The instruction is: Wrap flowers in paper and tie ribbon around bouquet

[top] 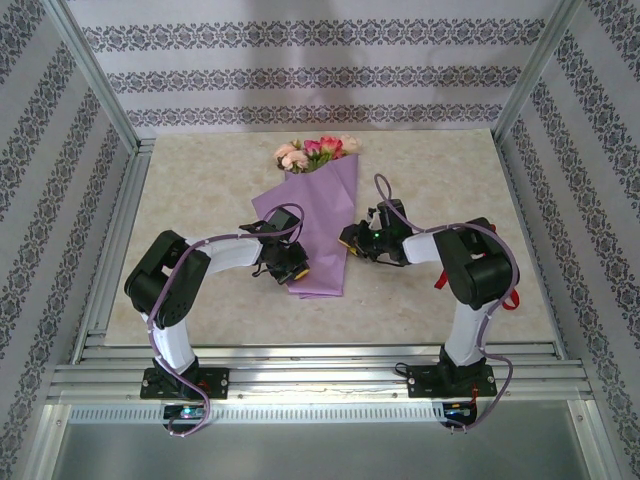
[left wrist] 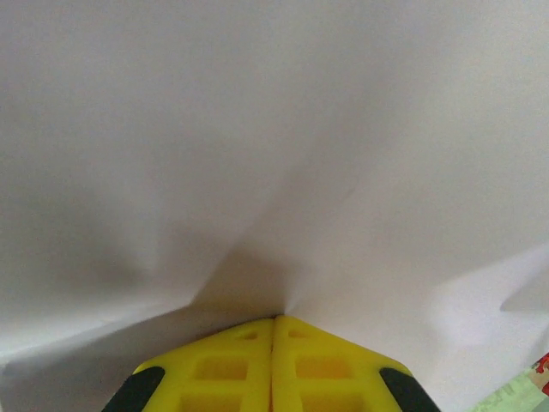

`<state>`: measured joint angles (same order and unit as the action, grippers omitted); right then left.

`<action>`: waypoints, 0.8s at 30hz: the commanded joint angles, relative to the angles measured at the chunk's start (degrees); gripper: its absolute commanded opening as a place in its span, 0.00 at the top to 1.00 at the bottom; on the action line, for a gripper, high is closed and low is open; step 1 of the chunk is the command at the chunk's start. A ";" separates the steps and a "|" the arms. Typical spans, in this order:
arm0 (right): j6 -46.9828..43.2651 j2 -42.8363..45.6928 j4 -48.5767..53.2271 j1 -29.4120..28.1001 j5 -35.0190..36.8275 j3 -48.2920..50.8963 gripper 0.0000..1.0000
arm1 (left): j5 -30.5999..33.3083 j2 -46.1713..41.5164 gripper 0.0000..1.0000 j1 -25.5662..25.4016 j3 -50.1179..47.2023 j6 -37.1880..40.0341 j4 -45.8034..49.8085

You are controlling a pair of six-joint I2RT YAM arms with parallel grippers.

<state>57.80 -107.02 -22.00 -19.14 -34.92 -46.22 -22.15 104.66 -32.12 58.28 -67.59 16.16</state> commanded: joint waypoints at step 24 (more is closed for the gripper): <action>-1.81 16.13 12.56 -10.45 -0.38 13.65 0.51 | 4.38 7.52 0.93 0.12 -3.38 1.67 2.20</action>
<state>55.20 -92.84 -12.93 -27.51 -34.96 -34.79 -22.74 105.45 -32.12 58.63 -66.59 15.25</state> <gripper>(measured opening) 0.488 0.072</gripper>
